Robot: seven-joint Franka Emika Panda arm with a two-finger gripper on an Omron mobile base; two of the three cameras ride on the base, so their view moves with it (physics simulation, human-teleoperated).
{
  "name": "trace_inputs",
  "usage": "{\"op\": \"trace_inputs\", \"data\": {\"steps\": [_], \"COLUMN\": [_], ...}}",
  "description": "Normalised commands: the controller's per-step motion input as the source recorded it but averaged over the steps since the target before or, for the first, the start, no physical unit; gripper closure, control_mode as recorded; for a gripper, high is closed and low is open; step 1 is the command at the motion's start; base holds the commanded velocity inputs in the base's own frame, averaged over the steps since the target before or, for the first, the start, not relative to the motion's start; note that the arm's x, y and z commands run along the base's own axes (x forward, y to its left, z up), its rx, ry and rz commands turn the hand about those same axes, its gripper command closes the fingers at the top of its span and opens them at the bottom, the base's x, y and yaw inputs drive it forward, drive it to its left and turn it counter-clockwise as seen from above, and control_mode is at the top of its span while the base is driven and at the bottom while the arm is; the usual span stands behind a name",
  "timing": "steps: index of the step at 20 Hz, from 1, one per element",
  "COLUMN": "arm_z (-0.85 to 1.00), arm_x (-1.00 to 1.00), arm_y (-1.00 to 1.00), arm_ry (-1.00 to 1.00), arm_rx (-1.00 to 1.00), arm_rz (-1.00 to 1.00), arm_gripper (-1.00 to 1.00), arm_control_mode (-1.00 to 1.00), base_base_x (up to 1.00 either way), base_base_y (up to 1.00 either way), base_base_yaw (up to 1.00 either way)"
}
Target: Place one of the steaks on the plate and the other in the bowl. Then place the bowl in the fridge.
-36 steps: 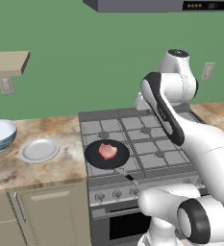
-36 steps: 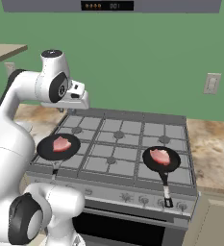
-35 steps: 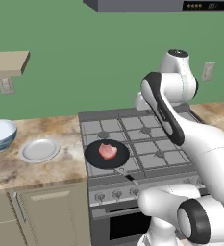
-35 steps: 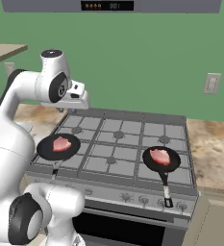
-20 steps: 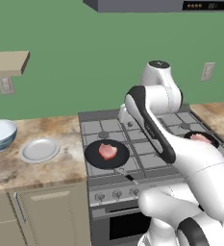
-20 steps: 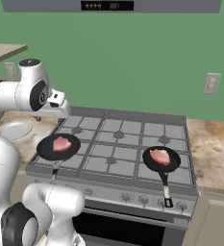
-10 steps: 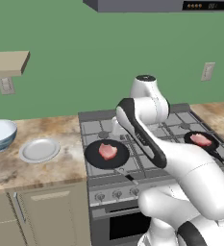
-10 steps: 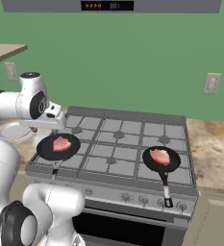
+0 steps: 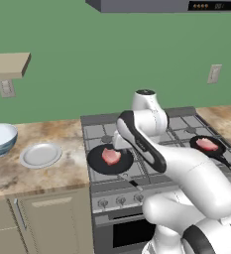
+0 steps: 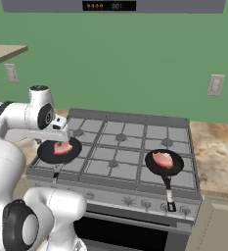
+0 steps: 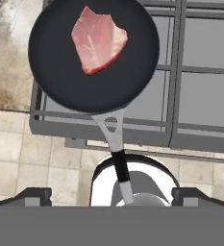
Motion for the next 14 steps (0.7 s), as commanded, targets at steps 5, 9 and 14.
{"op": "trace_inputs", "data": {"steps": [5,9,14], "arm_z": [-0.38,-0.22,-0.22], "arm_x": [0.23,0.39,0.37], "arm_y": [0.0,0.0,0.0], "arm_ry": [0.07,0.01,0.01], "arm_rx": [0.07,0.08,0.02], "arm_rz": [0.02,0.0,0.0], "arm_gripper": [-1.0,-1.0,-1.0], "arm_control_mode": [-1.0,-1.0,-1.0], "base_base_x": [0.0,0.0,0.0], "base_base_y": [0.0,0.0,0.0], "base_base_yaw": [0.0,0.0,0.0]}}
